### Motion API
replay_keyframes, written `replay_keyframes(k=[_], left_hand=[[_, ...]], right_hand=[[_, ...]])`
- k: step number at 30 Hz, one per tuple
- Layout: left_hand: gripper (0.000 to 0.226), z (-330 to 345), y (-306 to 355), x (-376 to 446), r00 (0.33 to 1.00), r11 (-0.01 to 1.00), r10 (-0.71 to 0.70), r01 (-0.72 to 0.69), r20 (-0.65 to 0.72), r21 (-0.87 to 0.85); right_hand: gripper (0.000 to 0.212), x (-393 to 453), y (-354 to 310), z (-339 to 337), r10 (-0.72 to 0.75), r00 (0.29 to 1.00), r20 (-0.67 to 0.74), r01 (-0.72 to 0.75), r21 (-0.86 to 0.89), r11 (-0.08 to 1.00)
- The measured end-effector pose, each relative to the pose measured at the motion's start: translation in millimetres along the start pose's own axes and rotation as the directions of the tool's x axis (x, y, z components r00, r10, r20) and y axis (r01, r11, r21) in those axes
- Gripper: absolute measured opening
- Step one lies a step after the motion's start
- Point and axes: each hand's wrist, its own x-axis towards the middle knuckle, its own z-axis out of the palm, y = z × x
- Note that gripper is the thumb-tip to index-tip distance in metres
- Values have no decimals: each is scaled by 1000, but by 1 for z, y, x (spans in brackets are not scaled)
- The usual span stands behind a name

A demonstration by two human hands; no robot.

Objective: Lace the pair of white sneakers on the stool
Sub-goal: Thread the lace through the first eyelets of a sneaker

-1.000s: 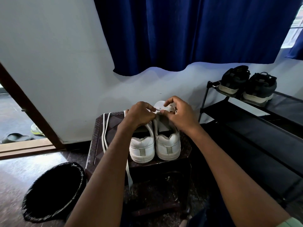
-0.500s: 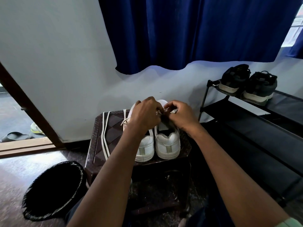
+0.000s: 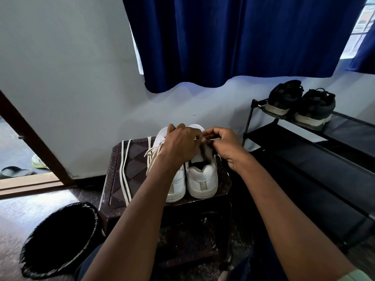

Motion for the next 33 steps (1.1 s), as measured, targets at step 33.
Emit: replay_keyframes(k=[33], left_hand=[[12,-2,-2,-2,995,1000,-12,14,-97,20]], right_hand=[[27,7,7,1,-30,999,-36,29,-24,999]])
